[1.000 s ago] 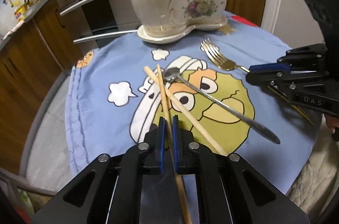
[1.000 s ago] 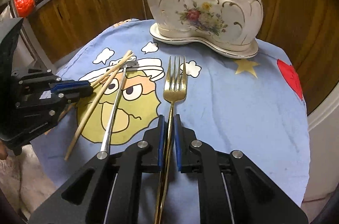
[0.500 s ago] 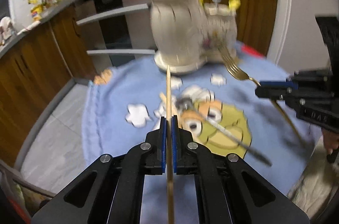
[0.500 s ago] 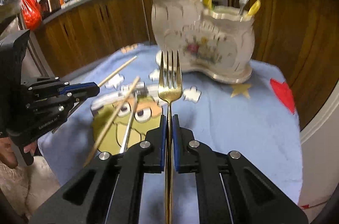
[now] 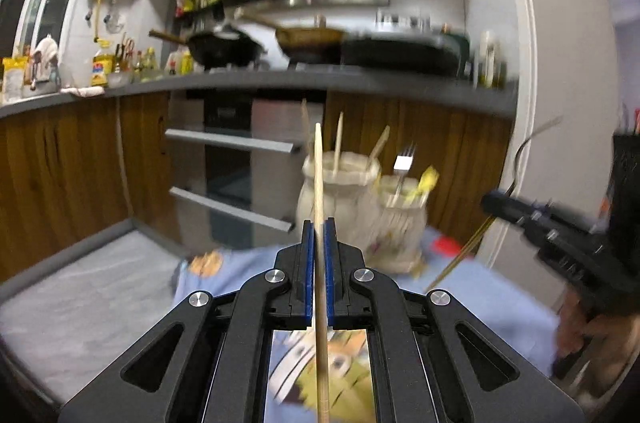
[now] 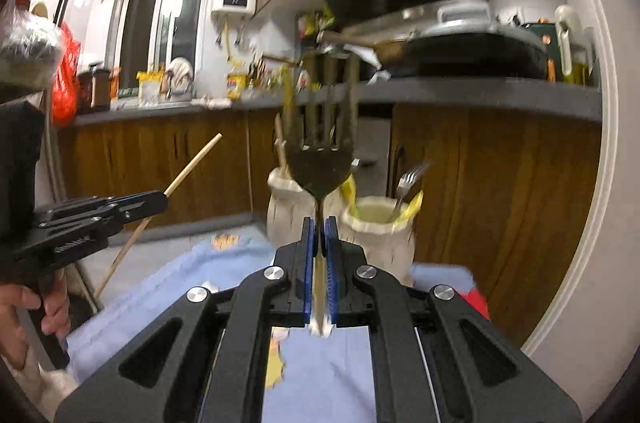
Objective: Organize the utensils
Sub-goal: 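Drop the chopstick into the tall cup while the right tool drops the gold fork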
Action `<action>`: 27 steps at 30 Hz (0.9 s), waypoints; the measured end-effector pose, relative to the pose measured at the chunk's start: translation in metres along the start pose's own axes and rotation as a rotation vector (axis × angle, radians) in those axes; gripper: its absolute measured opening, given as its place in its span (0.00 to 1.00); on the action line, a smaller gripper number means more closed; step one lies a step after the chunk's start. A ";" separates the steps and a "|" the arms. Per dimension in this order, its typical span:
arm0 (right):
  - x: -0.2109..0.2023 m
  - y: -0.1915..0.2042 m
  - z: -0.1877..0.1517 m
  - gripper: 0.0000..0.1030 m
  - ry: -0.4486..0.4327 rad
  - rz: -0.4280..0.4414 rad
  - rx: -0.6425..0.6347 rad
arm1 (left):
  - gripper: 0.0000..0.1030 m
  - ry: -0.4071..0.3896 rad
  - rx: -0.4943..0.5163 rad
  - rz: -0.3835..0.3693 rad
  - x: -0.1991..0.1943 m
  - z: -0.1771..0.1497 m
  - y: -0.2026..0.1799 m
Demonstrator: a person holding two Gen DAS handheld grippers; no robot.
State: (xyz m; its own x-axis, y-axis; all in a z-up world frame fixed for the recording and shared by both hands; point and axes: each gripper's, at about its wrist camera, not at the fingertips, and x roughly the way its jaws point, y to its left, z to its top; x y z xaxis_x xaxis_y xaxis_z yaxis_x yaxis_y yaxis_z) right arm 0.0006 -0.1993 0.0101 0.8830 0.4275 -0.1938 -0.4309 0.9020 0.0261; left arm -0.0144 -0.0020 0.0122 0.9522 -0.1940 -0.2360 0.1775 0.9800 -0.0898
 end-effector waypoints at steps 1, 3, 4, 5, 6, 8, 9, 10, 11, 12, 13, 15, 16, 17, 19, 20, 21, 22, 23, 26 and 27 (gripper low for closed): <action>0.003 -0.004 0.006 0.06 -0.011 0.000 0.010 | 0.05 -0.024 -0.014 -0.012 0.000 0.007 0.001; 0.008 -0.013 0.023 0.06 -0.031 0.012 0.038 | 0.05 -0.085 -0.043 -0.061 0.003 0.027 0.003; 0.009 -0.015 0.028 0.06 -0.040 0.014 0.045 | 0.05 -0.113 -0.052 -0.082 0.007 0.037 0.003; 0.013 -0.018 0.035 0.06 -0.051 0.016 0.050 | 0.05 -0.129 -0.056 -0.093 0.010 0.044 0.003; 0.016 -0.021 0.042 0.06 -0.065 0.013 0.053 | 0.05 -0.152 -0.065 -0.112 0.017 0.053 0.002; 0.022 -0.028 0.058 0.06 -0.104 0.000 0.057 | 0.05 -0.181 -0.082 -0.138 0.032 0.066 0.002; 0.025 -0.032 0.066 0.06 -0.120 0.001 0.062 | 0.05 -0.193 -0.094 -0.160 0.043 0.073 0.002; 0.028 -0.035 0.070 0.06 -0.129 0.005 0.066 | 0.05 -0.203 -0.102 -0.175 0.052 0.078 0.002; 0.031 -0.038 0.076 0.06 -0.139 0.005 0.071 | 0.05 -0.208 -0.105 -0.177 0.058 0.081 0.002; 0.037 -0.043 0.082 0.06 -0.148 0.005 0.078 | 0.05 -0.206 -0.109 -0.186 0.071 0.086 0.001; 0.041 -0.047 0.086 0.06 -0.150 0.009 0.086 | 0.05 -0.197 -0.115 -0.197 0.080 0.088 0.002; 0.050 -0.054 0.090 0.06 -0.150 0.019 0.110 | 0.05 -0.173 -0.137 -0.199 0.105 0.093 0.004; 0.057 -0.059 0.093 0.06 -0.149 0.021 0.123 | 0.05 -0.167 -0.142 -0.193 0.113 0.093 0.005; 0.062 -0.063 0.094 0.06 -0.150 0.026 0.132 | 0.05 -0.164 -0.143 -0.184 0.122 0.093 0.006; 0.072 -0.070 0.093 0.06 -0.156 0.043 0.141 | 0.05 -0.170 -0.132 -0.147 0.135 0.095 0.006; 0.077 -0.072 0.093 0.06 -0.156 0.042 0.139 | 0.05 -0.174 -0.128 -0.138 0.138 0.094 0.007; 0.083 -0.073 0.092 0.06 -0.155 0.037 0.138 | 0.05 -0.181 -0.128 -0.130 0.143 0.094 0.007; 0.086 -0.074 0.089 0.06 -0.154 0.035 0.141 | 0.05 -0.185 -0.130 -0.125 0.144 0.092 0.009; 0.091 -0.076 0.087 0.06 -0.149 0.033 0.149 | 0.05 -0.187 -0.136 -0.126 0.150 0.092 0.010; 0.103 -0.078 0.080 0.06 -0.126 0.023 0.159 | 0.05 -0.202 -0.129 -0.121 0.158 0.089 0.009; 0.104 -0.078 0.078 0.06 -0.122 0.022 0.156 | 0.05 -0.204 -0.116 -0.123 0.161 0.089 0.007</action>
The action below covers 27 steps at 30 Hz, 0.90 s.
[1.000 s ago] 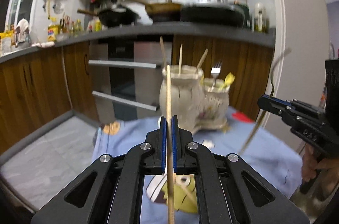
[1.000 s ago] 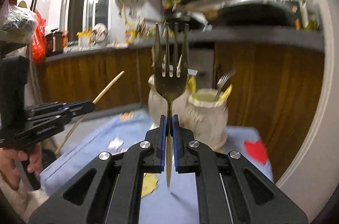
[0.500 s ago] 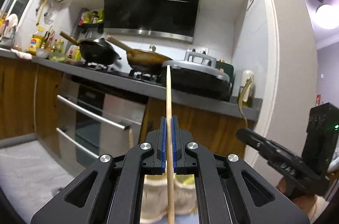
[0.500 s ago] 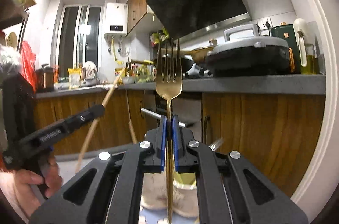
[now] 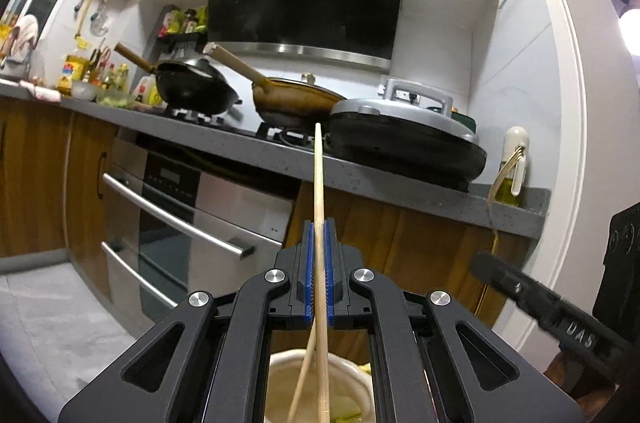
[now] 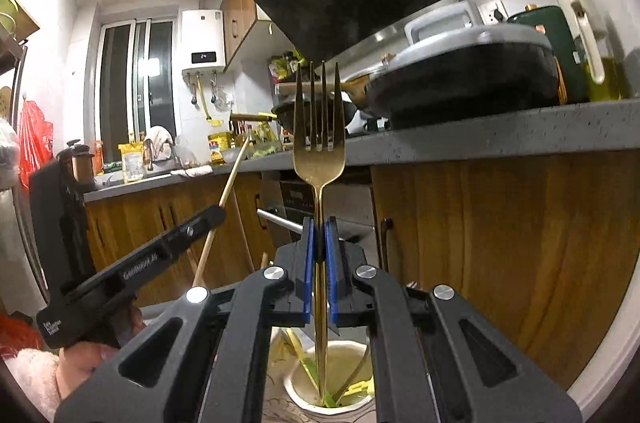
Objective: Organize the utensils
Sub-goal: 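Drop the chopstick into the tall cup while the right tool drops the gold fork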
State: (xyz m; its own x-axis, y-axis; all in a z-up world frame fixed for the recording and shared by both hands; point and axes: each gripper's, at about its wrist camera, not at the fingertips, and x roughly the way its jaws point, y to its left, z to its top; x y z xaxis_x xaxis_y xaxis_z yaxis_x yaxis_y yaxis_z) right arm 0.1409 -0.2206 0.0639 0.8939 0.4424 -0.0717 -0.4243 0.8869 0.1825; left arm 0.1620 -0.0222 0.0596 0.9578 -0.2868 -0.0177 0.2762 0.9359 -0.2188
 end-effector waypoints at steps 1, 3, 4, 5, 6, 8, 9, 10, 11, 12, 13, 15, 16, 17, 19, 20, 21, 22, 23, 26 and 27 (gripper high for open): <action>0.002 0.000 -0.003 0.06 0.004 -0.005 -0.006 | 0.05 -0.008 0.015 0.000 0.001 -0.002 -0.001; 0.004 -0.001 -0.008 0.06 0.014 -0.009 -0.009 | 0.05 -0.006 0.035 -0.009 0.002 -0.004 -0.004; 0.005 -0.003 -0.010 0.06 0.017 -0.011 -0.003 | 0.05 -0.014 0.045 -0.012 0.002 -0.005 -0.005; 0.006 -0.005 -0.012 0.06 0.020 -0.009 0.005 | 0.05 -0.021 0.064 -0.010 0.000 -0.007 -0.007; 0.007 -0.006 -0.015 0.06 0.029 -0.008 0.013 | 0.05 -0.018 0.075 -0.013 0.000 -0.009 -0.008; 0.009 -0.008 -0.018 0.06 0.046 -0.004 0.024 | 0.05 -0.018 0.082 -0.024 -0.003 -0.013 -0.009; 0.010 -0.008 -0.020 0.06 0.051 -0.001 0.030 | 0.05 -0.015 0.089 -0.022 -0.003 -0.015 -0.009; 0.010 -0.009 -0.022 0.06 0.055 -0.001 0.032 | 0.05 -0.005 0.091 -0.025 -0.004 -0.017 -0.009; 0.010 -0.009 -0.023 0.06 0.058 0.000 0.034 | 0.05 -0.002 0.092 -0.030 -0.005 -0.018 -0.009; 0.010 -0.009 -0.025 0.06 0.060 0.001 0.034 | 0.05 -0.002 0.098 -0.035 -0.008 -0.019 -0.009; 0.009 -0.007 -0.025 0.06 0.063 0.003 0.030 | 0.05 0.000 0.105 -0.037 -0.010 -0.020 -0.010; 0.008 -0.005 -0.027 0.06 0.070 0.004 0.026 | 0.05 0.002 0.100 -0.051 -0.016 -0.022 -0.009; 0.008 -0.004 -0.029 0.06 0.075 0.006 0.024 | 0.05 0.004 0.092 -0.056 -0.019 -0.023 -0.008; 0.007 -0.003 -0.030 0.06 0.077 0.007 0.022 | 0.05 0.001 0.088 -0.053 -0.023 -0.024 -0.006; 0.007 -0.003 -0.031 0.06 0.083 0.009 0.017 | 0.05 0.006 0.076 -0.060 -0.029 -0.027 -0.003; 0.007 -0.003 -0.032 0.06 0.085 0.009 0.014 | 0.05 0.005 0.070 -0.064 -0.031 -0.028 -0.001; 0.007 -0.003 -0.033 0.06 0.089 0.009 0.014 | 0.05 0.008 0.062 -0.074 -0.032 -0.028 0.000; 0.007 -0.003 -0.034 0.06 0.092 0.011 0.015 | 0.05 0.012 0.049 -0.083 -0.032 -0.028 0.002; 0.008 -0.003 -0.036 0.06 0.097 0.011 0.017 | 0.05 0.013 0.038 -0.084 -0.032 -0.029 0.004; 0.010 -0.004 -0.038 0.06 0.107 0.013 0.028 | 0.05 0.011 -0.021 -0.101 -0.027 -0.024 0.011; 0.010 -0.005 -0.038 0.06 0.107 0.011 0.033 | 0.05 0.006 -0.030 -0.104 -0.024 -0.021 0.011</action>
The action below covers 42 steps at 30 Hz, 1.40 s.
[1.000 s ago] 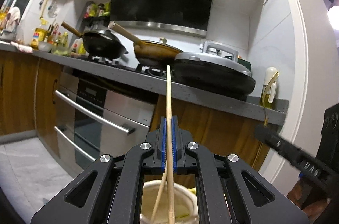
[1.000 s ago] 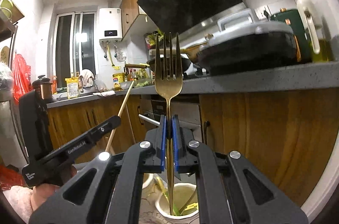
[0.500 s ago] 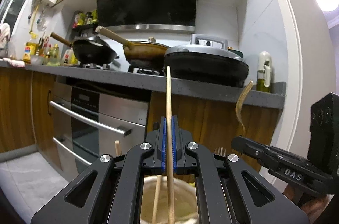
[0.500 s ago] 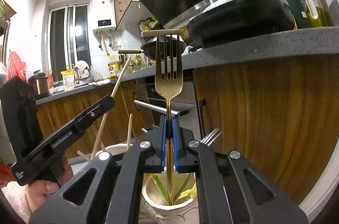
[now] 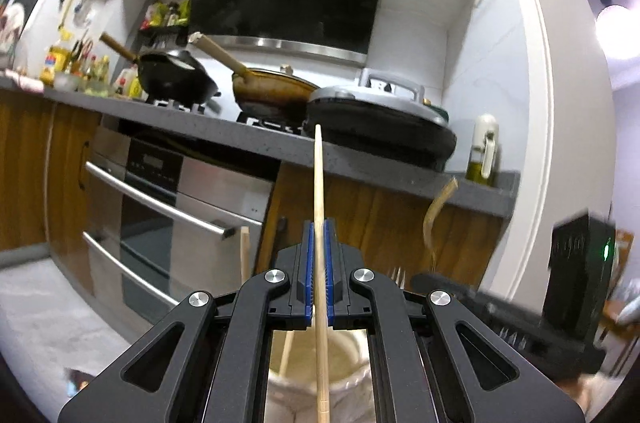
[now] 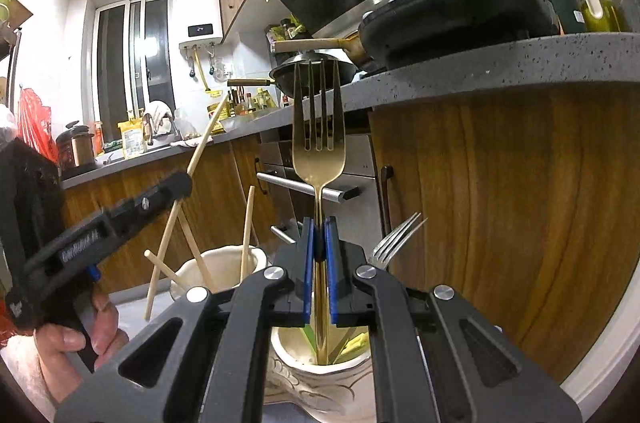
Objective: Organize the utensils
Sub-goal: 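Drop the chopstick into the tall cup while the right tool drops the gold fork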
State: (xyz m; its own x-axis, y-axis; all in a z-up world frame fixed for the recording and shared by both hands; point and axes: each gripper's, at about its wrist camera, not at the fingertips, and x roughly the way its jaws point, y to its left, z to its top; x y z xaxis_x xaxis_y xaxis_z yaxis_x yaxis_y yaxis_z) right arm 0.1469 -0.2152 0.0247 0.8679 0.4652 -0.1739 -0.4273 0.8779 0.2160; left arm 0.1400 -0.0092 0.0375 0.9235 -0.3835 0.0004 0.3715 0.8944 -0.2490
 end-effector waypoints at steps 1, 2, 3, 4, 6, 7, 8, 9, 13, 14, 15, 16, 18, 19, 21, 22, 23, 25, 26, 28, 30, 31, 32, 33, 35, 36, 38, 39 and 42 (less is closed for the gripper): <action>0.000 -0.001 -0.001 0.06 0.000 0.001 0.005 | 0.05 -0.005 0.000 0.000 0.002 0.002 -0.001; 0.000 -0.002 -0.001 0.06 0.001 0.004 0.012 | 0.05 -0.014 0.005 0.007 0.006 0.006 -0.003; 0.000 -0.002 -0.001 0.06 0.001 0.006 0.015 | 0.05 -0.016 0.007 0.010 0.011 0.008 -0.004; 0.000 -0.002 -0.002 0.06 0.001 0.006 0.015 | 0.05 -0.016 0.007 0.015 0.016 0.009 -0.004; 0.000 -0.002 -0.003 0.06 0.002 0.006 0.011 | 0.05 -0.021 0.013 0.030 0.024 0.009 -0.006; 0.001 -0.002 -0.003 0.06 0.003 0.007 0.011 | 0.05 -0.021 0.018 0.034 0.027 0.010 -0.007; 0.001 -0.003 -0.004 0.06 0.004 0.007 0.012 | 0.05 -0.026 0.033 0.049 0.031 0.010 -0.009; 0.001 -0.004 -0.004 0.06 0.006 0.008 0.014 | 0.05 -0.023 0.049 0.050 0.035 0.009 -0.011; 0.002 -0.005 -0.005 0.06 0.009 0.010 0.010 | 0.05 -0.011 0.097 0.070 0.040 0.000 -0.014; 0.002 -0.005 -0.006 0.06 0.010 0.011 0.010 | 0.05 0.001 0.091 0.069 0.039 -0.003 -0.013; 0.002 -0.005 -0.005 0.06 0.011 0.013 0.011 | 0.05 0.004 0.085 0.068 0.037 -0.005 -0.011; 0.003 -0.005 -0.005 0.06 0.014 0.016 0.008 | 0.05 0.005 0.082 0.065 0.031 -0.006 -0.011; 0.003 -0.003 -0.005 0.06 0.016 0.016 -0.005 | 0.05 0.006 0.085 0.070 0.022 -0.008 -0.010; 0.003 -0.003 -0.005 0.06 0.017 0.015 -0.011 | 0.05 0.010 0.088 0.076 0.017 -0.008 -0.010; 0.004 -0.002 -0.007 0.06 0.022 0.010 -0.022 | 0.05 0.021 0.102 0.062 0.005 -0.008 -0.013; 0.004 -0.001 -0.008 0.06 0.026 0.007 -0.024 | 0.05 0.033 0.122 0.069 -0.001 -0.008 -0.015; 0.005 -0.001 -0.009 0.06 0.031 0.006 -0.025 | 0.05 0.045 0.132 0.071 -0.003 -0.008 -0.017; 0.008 -0.001 -0.010 0.06 0.042 0.000 -0.028 | 0.06 0.074 0.148 0.077 -0.008 -0.010 -0.019; 0.009 -0.001 -0.011 0.06 0.050 -0.002 -0.029 | 0.08 0.087 0.157 0.080 -0.010 -0.011 -0.019; 0.011 0.000 -0.012 0.06 0.059 -0.006 -0.035 | 0.19 0.096 0.178 0.108 -0.014 -0.015 -0.020; 0.013 0.001 -0.013 0.06 0.066 -0.008 -0.041 | 0.20 0.097 0.179 0.112 -0.017 -0.018 -0.020; 0.014 0.001 -0.014 0.06 0.068 -0.010 -0.044 | 0.22 0.098 0.179 0.121 -0.018 -0.019 -0.019; 0.014 0.002 -0.014 0.06 0.071 -0.009 -0.047 | 0.22 0.104 0.174 0.134 -0.019 -0.020 -0.017; 0.015 0.003 -0.015 0.06 0.075 -0.009 -0.050 | 0.25 0.110 0.166 0.142 -0.020 -0.021 -0.015; 0.018 0.003 -0.017 0.06 0.084 -0.014 -0.054 | 0.28 0.123 0.149 0.162 -0.021 -0.023 -0.010; 0.020 0.003 -0.017 0.06 0.090 -0.020 -0.054 | 0.29 0.134 0.143 0.174 -0.020 -0.024 -0.007; 0.021 0.003 -0.017 0.06 0.094 -0.030 -0.056 | 0.29 0.157 0.127 0.191 -0.019 -0.027 -0.003; 0.023 0.003 -0.017 0.06 0.095 -0.037 -0.060 | 0.29 0.166 0.115 0.193 -0.019 -0.027 0.000; 0.024 0.003 -0.017 0.06 0.094 -0.047 -0.060 | 0.31 0.171 0.109 0.186 -0.020 -0.029 0.002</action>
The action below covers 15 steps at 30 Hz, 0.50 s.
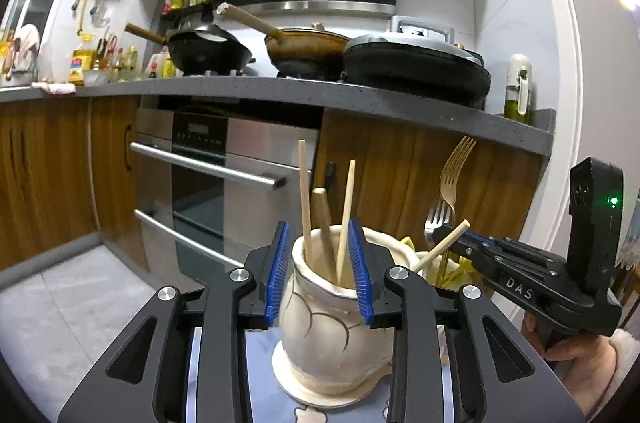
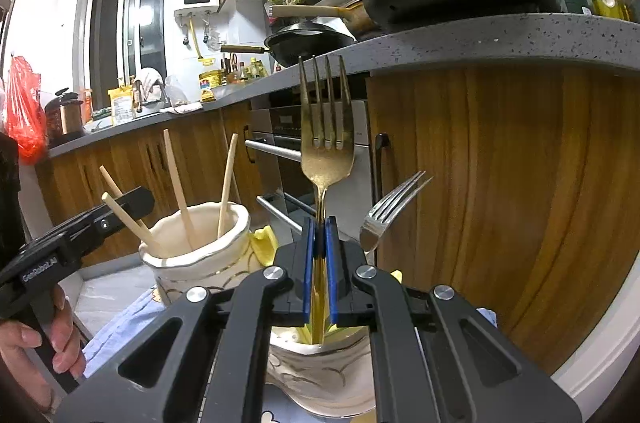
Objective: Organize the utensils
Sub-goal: 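Drop the chopstick into the tall cup while the right tool drops the gold fork, then move both tools back down toward the remaining utensils on the cloth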
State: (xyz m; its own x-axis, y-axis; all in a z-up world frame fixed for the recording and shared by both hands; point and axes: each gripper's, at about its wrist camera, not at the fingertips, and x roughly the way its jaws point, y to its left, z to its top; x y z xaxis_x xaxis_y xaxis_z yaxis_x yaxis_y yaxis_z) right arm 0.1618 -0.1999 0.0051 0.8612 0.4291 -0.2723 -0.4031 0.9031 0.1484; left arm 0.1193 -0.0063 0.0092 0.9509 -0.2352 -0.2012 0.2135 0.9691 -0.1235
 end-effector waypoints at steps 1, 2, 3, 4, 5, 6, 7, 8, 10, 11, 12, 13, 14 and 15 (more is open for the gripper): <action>0.000 0.000 0.000 0.06 0.000 -0.001 0.001 | 0.32 0.001 0.005 0.002 0.000 0.000 0.000; 0.000 0.000 -0.001 0.07 0.001 -0.003 -0.001 | 0.32 0.003 0.012 0.003 0.000 -0.001 -0.001; 0.000 0.000 0.000 0.10 0.000 -0.006 -0.005 | 0.32 0.005 0.016 0.007 -0.001 -0.001 -0.001; -0.001 0.000 0.000 0.21 -0.005 -0.007 -0.010 | 0.32 0.009 0.017 0.011 -0.001 0.000 -0.001; -0.003 0.001 0.000 0.37 -0.012 -0.007 -0.013 | 0.32 0.012 0.018 0.015 -0.002 0.000 -0.002; -0.005 0.001 0.000 0.40 -0.026 -0.010 -0.015 | 0.32 0.012 0.019 0.021 -0.003 -0.001 -0.002; -0.007 0.002 0.000 0.40 -0.035 -0.010 -0.017 | 0.32 0.010 0.021 0.026 -0.005 -0.001 -0.002; -0.010 0.003 0.001 0.41 -0.041 -0.009 -0.024 | 0.32 0.006 0.022 0.036 -0.008 -0.002 -0.001; -0.014 0.005 0.003 0.47 -0.050 -0.015 -0.036 | 0.32 0.004 0.019 0.054 -0.013 -0.003 -0.001; -0.017 0.007 0.004 0.56 -0.054 -0.017 -0.039 | 0.32 0.007 0.012 0.064 -0.016 -0.005 0.001; -0.020 0.008 0.005 0.59 -0.056 -0.018 -0.039 | 0.32 0.013 0.003 0.071 -0.019 -0.007 0.003; -0.026 0.008 0.006 0.62 -0.065 -0.022 -0.038 | 0.34 0.022 -0.005 0.078 -0.023 -0.009 0.004; -0.032 0.009 0.007 0.67 -0.074 -0.029 -0.036 | 0.36 0.027 -0.009 0.085 -0.025 -0.011 0.004; -0.039 0.009 0.009 0.70 -0.078 -0.037 -0.027 | 0.47 0.031 -0.012 0.096 -0.029 -0.013 0.005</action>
State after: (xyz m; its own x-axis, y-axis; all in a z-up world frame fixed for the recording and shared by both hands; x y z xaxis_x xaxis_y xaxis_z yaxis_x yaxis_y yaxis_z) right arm 0.1271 -0.2088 0.0256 0.8969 0.3935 -0.2017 -0.3776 0.9190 0.1135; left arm 0.0893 0.0042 0.0017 0.9594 -0.1441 -0.2425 0.1193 0.9863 -0.1141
